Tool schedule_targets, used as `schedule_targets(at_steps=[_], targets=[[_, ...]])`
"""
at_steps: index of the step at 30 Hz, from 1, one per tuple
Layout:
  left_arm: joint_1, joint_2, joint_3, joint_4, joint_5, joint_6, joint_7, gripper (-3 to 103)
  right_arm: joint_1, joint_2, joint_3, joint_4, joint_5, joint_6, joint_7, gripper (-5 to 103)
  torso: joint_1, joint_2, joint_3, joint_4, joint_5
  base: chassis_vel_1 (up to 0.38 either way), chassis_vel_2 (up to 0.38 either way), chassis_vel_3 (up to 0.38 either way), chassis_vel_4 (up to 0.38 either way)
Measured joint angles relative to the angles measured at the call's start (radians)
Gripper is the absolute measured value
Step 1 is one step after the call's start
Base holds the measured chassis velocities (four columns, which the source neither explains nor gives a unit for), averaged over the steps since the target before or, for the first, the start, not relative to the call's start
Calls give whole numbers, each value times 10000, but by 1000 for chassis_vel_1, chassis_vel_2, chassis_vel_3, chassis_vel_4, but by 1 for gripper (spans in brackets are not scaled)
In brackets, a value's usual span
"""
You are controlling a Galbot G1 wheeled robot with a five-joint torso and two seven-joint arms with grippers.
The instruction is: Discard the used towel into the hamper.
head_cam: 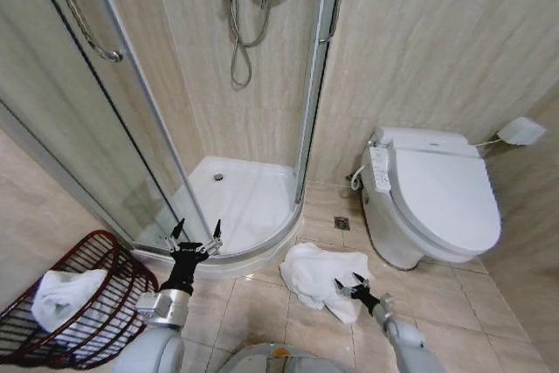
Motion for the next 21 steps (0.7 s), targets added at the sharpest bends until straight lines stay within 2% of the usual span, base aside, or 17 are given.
schedule_targets(at_steps=[7, 12, 16, 21], targets=[[0, 1, 1, 0, 0, 0, 0, 100, 810, 86, -157, -1104, -443, -1, 163, 100, 4, 14, 9, -1, 1, 0, 0, 0, 0], [0, 0, 0, 0, 0, 0, 0, 100, 1636, 234, -46, -2666, -955, 256, 115, 100, 8, 21, 14, -2, 0, 0, 0, 0, 0], [0, 0, 0, 0, 0, 0, 0, 100, 2289, 614, 79, -3809, -1451, 439, 230, 100, 10, 26, 17, 0, 1, 0, 0, 0, 0], [0, 0, 0, 0, 0, 0, 1, 100, 2493, 798, 196, -4252, -1792, 482, 311, 100, 11, 31, 19, 1, 1, 0, 0, 0, 0]])
